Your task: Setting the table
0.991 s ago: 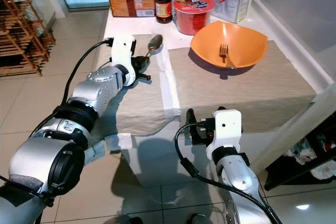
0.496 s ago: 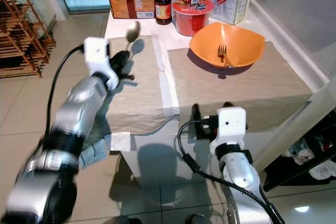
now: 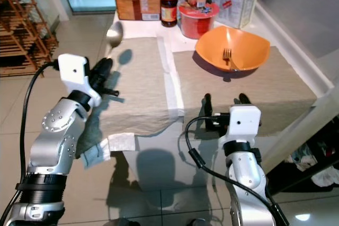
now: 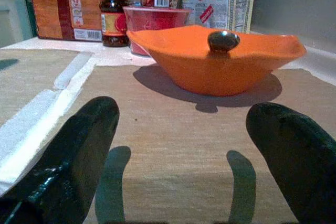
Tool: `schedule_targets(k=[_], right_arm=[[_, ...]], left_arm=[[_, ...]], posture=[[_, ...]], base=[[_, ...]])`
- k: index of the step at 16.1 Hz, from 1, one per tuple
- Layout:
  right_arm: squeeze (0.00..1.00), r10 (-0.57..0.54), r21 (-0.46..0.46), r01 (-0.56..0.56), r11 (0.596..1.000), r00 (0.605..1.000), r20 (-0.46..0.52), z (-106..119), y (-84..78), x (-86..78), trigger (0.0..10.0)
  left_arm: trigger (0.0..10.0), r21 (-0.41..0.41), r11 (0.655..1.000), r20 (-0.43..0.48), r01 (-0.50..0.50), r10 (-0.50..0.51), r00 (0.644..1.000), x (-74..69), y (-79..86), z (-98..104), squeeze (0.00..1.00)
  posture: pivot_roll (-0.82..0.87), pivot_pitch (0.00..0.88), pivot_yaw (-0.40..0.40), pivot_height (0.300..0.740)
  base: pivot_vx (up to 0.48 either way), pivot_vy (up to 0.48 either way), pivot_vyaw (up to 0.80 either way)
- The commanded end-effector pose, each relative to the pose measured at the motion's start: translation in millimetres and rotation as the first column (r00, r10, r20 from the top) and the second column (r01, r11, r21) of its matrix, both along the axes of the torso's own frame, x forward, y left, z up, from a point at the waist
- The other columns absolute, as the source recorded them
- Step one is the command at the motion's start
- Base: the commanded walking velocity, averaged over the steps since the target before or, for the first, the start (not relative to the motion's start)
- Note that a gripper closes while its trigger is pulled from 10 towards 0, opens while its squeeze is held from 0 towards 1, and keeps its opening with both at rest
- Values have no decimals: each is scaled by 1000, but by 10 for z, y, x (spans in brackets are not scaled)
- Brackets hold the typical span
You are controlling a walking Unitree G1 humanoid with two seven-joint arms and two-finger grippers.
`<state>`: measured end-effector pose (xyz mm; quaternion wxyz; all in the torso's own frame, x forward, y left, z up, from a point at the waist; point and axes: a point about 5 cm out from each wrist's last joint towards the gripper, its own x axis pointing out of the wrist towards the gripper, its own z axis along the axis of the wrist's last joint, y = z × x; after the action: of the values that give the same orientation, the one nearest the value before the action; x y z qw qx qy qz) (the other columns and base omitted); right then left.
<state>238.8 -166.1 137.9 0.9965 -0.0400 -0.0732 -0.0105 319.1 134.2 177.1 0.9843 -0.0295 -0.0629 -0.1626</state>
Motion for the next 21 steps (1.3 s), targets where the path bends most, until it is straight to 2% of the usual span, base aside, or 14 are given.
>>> schedule_targets(k=[1, 3, 4, 7, 13, 17, 21], right_arm=[[0, -2, 13, 2, 1000, 1000, -7, -27, -3, 16, 10000], [0, 1, 41, 1, 999, 999, -33, -72, 3, 44, 10000], [0, 8, 47, -6, 999, 999, -42, -96, 11, 58, 10000], [0, 34, 50, -32, 998, 998, -50, -121, 54, 110, 10000], [0, 36, 52, -33, 998, 997, -72, -159, 45, 101, 10000], [0, 44, 47, -40, 998, 995, -92, -193, 59, 94, 10000], [0, 47, 46, -42, 998, 993, -104, -216, 62, 91, 10000]], left_arm=[[0, -30, 999, -108, 31, -34, 994, -14, -39, -170, 0], [0, -98, 993, -180, 63, -80, 980, -42, -90, -271, 0], [0, -107, 992, -175, 65, -84, 981, -53, -101, -255, 0], [0, -78, 995, -130, 65, -75, 989, 17, -136, -112, 0], [0, -57, 996, -111, 62, -68, 992, 55, -148, -70, 0], [0, -15, 995, -67, 97, -98, 993, 53, -232, -6, 0], [0, 3, 993, -45, 120, -120, 992, 31, -293, 2, 0]], posture=[[-80, 0, 32, 740], [-77, 0, 22, 740], [-76, 0, 19, 740], [-76, 0, 20, 740], [-87, 11, 20, 740], [-86, 17, 21, 740], [-88, 19, 22, 740]], base=[[0, 0, 0], [0, 0, 0], [-345, 0, 0], [-384, 0, 0], [-404, 0, 0], [0, 0, 0], [0, -475, 0]])
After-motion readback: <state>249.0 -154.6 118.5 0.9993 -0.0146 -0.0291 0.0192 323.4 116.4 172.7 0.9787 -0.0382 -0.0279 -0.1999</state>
